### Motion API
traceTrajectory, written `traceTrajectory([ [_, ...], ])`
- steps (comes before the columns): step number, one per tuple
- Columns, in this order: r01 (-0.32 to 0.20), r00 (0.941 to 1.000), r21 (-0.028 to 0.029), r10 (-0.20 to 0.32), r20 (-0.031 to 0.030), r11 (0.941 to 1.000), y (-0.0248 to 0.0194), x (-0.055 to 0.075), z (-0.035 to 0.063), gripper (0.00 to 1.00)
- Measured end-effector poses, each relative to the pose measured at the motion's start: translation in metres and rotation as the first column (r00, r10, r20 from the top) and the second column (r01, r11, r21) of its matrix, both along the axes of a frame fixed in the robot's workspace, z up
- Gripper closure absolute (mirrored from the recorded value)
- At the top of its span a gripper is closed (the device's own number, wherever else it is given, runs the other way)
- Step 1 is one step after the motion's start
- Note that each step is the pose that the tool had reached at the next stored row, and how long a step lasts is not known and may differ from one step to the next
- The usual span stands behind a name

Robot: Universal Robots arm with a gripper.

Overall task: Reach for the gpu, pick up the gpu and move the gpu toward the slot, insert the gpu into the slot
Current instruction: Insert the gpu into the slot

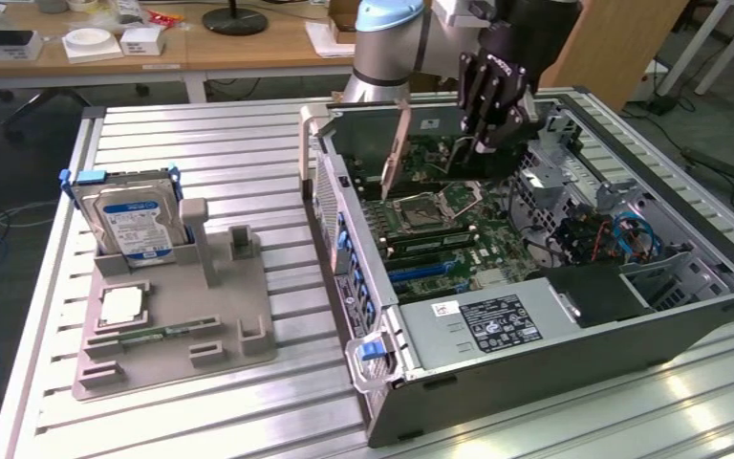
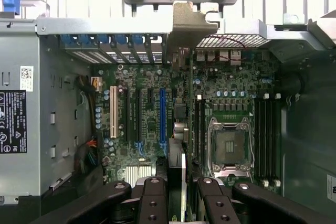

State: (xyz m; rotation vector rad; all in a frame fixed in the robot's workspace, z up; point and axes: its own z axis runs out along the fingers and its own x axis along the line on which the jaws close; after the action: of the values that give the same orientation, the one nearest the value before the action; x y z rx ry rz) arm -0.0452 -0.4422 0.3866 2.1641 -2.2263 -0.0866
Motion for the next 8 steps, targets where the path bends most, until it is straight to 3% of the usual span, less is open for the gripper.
traceTrajectory([
  [8,0.0,1.0,-0.0001,0.0,0.0,1.0,0.0,0.0,-0.0045,0.74],
])
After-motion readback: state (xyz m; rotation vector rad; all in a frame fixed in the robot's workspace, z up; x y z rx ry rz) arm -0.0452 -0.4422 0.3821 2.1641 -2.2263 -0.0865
